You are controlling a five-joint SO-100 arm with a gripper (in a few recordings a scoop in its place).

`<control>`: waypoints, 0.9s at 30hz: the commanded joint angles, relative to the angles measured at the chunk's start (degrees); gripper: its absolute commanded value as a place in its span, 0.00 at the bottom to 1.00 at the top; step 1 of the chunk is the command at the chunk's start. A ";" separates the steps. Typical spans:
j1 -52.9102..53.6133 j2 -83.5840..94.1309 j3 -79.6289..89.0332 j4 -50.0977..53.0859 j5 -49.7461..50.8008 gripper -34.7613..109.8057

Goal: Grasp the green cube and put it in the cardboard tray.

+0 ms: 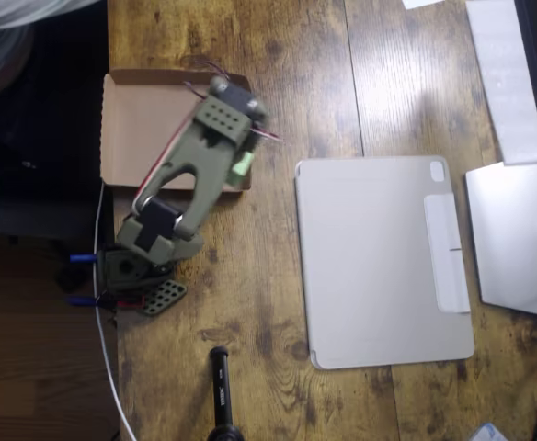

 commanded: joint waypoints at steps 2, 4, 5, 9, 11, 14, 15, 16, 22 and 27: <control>-2.11 1.05 5.80 -3.78 0.97 0.24; -3.96 0.18 7.56 -5.62 1.58 0.24; -5.01 -0.09 7.73 -6.06 2.20 0.24; -8.26 -1.14 6.06 -6.42 4.48 0.24; -8.96 -1.14 3.78 -5.45 5.10 0.24; -9.49 -2.20 -1.32 -3.16 7.03 0.25; -9.76 -3.08 -3.34 -2.46 7.82 0.27; -9.93 -3.87 -5.27 -1.85 8.53 0.30; -9.67 -5.54 -7.82 -1.05 8.53 0.46; -6.42 -5.54 -6.59 -1.14 5.01 0.47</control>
